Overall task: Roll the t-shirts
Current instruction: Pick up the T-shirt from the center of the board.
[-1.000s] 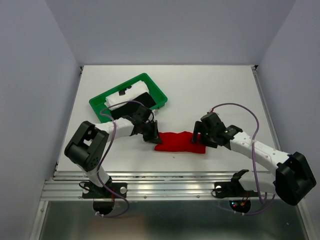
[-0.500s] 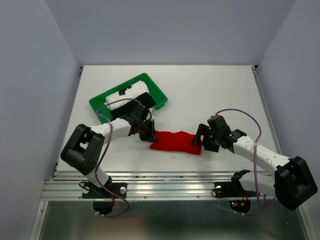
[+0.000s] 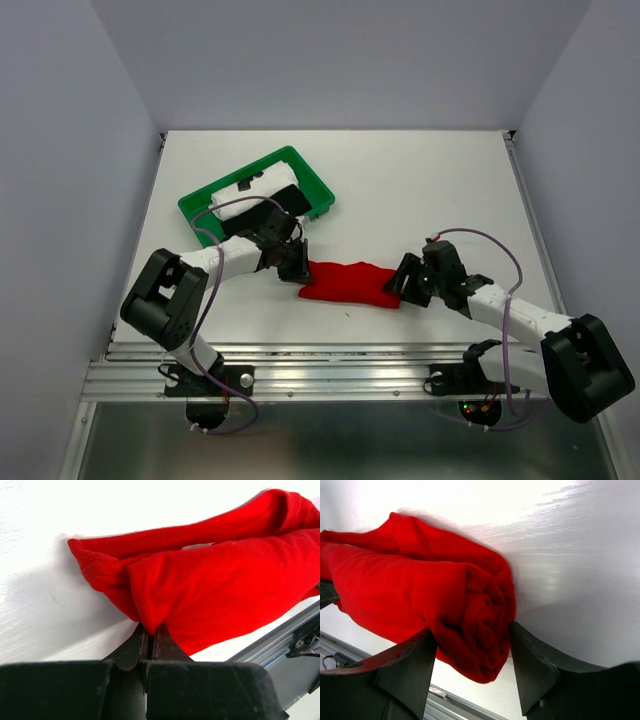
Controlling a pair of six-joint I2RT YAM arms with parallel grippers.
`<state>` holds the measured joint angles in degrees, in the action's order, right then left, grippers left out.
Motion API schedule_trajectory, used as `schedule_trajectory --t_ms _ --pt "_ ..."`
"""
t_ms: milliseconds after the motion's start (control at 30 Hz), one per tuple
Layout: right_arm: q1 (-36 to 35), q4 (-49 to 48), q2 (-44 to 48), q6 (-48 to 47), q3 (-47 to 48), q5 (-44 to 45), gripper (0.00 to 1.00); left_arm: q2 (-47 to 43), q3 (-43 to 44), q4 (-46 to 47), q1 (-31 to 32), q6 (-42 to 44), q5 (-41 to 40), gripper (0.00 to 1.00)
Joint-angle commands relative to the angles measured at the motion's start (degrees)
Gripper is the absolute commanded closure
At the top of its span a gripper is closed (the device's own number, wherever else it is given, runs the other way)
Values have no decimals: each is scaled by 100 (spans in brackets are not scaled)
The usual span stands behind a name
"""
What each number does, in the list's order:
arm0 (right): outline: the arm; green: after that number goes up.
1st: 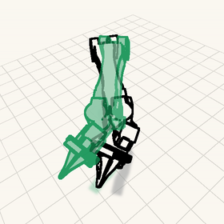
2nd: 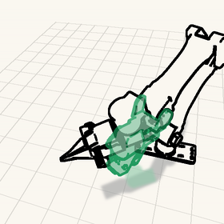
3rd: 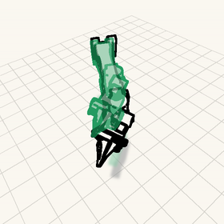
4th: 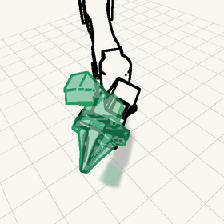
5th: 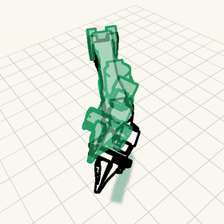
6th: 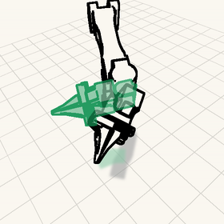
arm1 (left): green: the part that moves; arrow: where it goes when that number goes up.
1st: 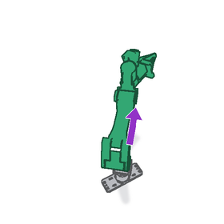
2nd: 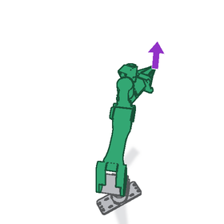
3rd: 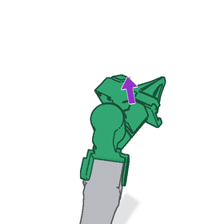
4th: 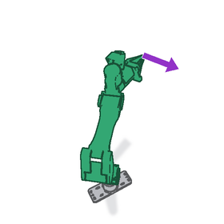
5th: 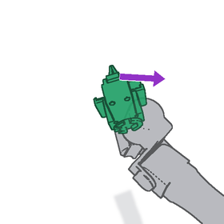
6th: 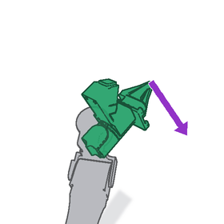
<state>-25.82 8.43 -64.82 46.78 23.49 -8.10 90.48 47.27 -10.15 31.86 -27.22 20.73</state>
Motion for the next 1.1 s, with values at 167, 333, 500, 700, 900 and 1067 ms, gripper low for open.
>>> schedule_trajectory --t_ms 167,333,500,700,900,1067 --pt "51 -324 -435 103 -187 388 49 -65 20 -268 -48 253 -289 100" --pt "51 -324 -593 15 -90 581 85 -13 37 -250 -57 235 -307 100" --pt "51 -87 -708 -204 357 625 99 -170 204 -224 -48 68 -403 100" --pt "51 326 -322 -258 1157 730 99 -776 432 -355 -48 -231 -561 100" --pt "51 695 -303 -442 2053 590 99 -1234 862 -750 -57 -126 -789 100" --pt "51 722 -549 -609 2756 441 99 -1322 1574 -1164 -232 -3 -974 100"
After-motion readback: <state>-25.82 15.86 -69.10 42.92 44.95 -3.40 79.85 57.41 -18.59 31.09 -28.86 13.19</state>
